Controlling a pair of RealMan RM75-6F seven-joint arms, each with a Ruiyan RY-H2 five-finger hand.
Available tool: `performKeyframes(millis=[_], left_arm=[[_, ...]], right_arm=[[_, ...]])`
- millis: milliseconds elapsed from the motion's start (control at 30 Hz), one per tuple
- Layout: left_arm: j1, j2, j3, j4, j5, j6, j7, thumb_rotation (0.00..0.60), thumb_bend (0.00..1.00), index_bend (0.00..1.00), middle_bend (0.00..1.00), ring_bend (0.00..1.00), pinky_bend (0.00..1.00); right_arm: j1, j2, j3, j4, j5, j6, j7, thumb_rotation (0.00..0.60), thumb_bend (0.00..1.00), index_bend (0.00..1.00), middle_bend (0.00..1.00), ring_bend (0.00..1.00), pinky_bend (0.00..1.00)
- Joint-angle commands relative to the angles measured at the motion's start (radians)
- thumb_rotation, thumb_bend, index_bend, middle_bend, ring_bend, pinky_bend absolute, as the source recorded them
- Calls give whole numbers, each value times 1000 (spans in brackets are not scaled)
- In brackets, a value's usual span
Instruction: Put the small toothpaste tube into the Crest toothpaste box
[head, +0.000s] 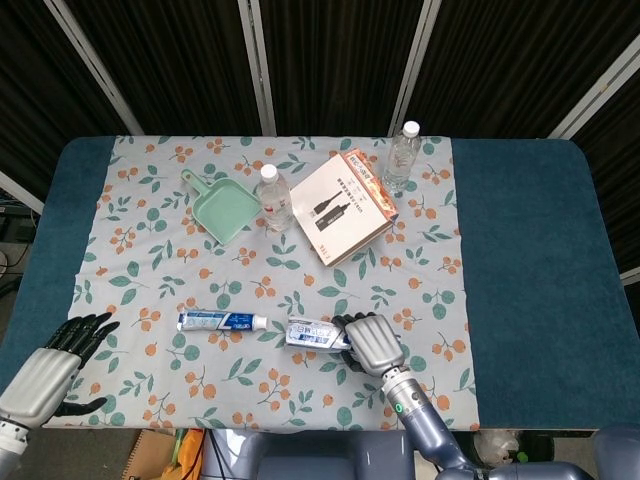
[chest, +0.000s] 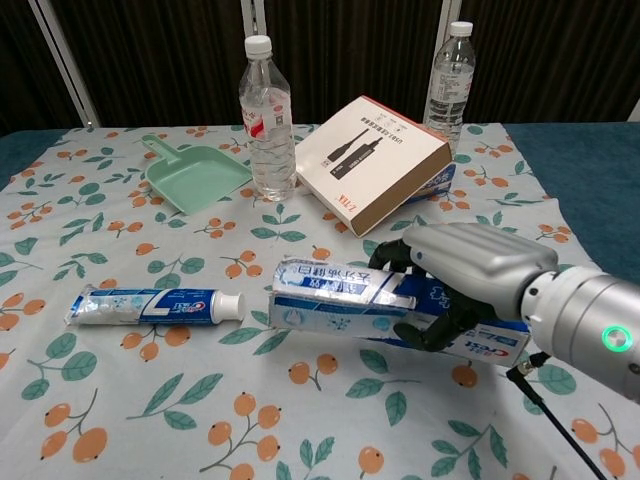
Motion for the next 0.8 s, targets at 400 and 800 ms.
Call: performKeyframes(millis=[400, 800], left_arm=[[-290, -133, -199, 17, -271, -344, 336, 600, 126, 250, 272, 253, 397], [-459, -329, -255, 130, -524, -480, 583, 600, 145, 311, 363, 329, 443]], right_arm=[[-14, 108, 23, -145, -45, 53, 51, 600, 408, 339, 448, 409, 443], [-24, 197, 18, -177, -41, 64, 82, 600, 408, 339, 448, 409, 443]])
